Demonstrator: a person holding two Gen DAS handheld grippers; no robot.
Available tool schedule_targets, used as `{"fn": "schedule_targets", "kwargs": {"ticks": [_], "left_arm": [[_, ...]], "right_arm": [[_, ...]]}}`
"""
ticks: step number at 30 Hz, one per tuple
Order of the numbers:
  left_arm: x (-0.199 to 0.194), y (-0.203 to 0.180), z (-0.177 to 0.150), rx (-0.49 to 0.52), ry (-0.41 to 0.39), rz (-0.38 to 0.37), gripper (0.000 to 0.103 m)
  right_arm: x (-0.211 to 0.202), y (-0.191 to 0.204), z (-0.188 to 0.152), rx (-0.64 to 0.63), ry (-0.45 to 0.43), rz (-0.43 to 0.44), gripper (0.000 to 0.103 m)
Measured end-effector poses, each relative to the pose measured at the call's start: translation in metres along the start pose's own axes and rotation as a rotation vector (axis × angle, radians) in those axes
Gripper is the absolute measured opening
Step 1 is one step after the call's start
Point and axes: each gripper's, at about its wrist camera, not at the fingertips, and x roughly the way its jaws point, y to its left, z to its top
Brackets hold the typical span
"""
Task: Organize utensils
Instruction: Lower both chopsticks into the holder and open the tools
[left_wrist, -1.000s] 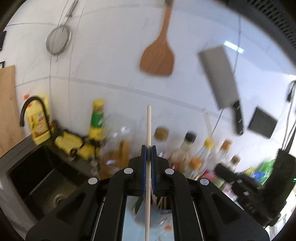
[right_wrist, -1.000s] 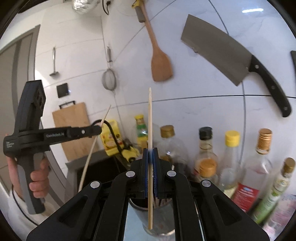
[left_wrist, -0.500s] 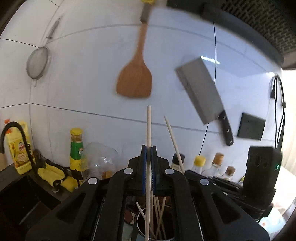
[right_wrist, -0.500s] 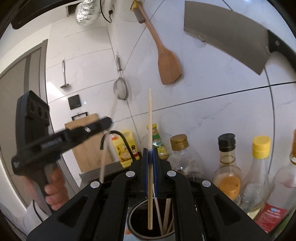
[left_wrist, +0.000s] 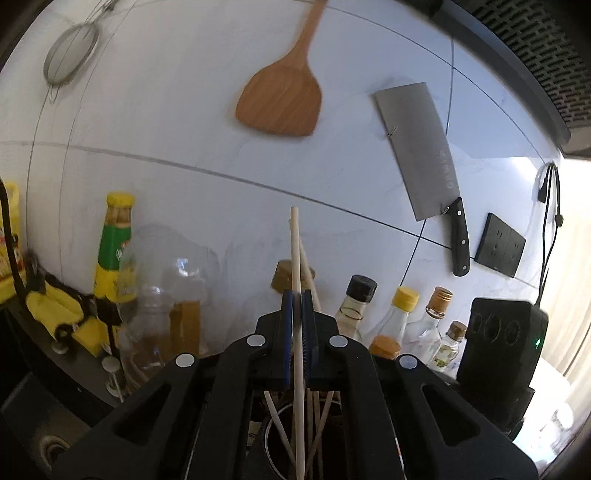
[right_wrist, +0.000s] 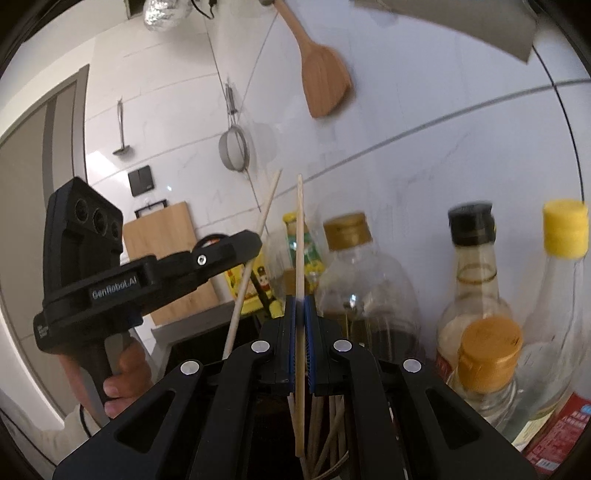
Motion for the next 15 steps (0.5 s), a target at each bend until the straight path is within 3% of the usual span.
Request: {"fn": "schedule_targets", "kwargs": {"ticks": [8,15], "left_arm": [[-0.002,-0.006,0.011,0.018,-0.051,-0.033,0.005],[0.001,-0.003,-0.005,-0.016,0.002,-0.005,0.005]], "right_arm": [[0.002,0.002,-0.007,-0.015,0.020,-0.028,0.005],[0.000,0.000,-0.010,-0.028,0.035,-0.042,0.006]]}}
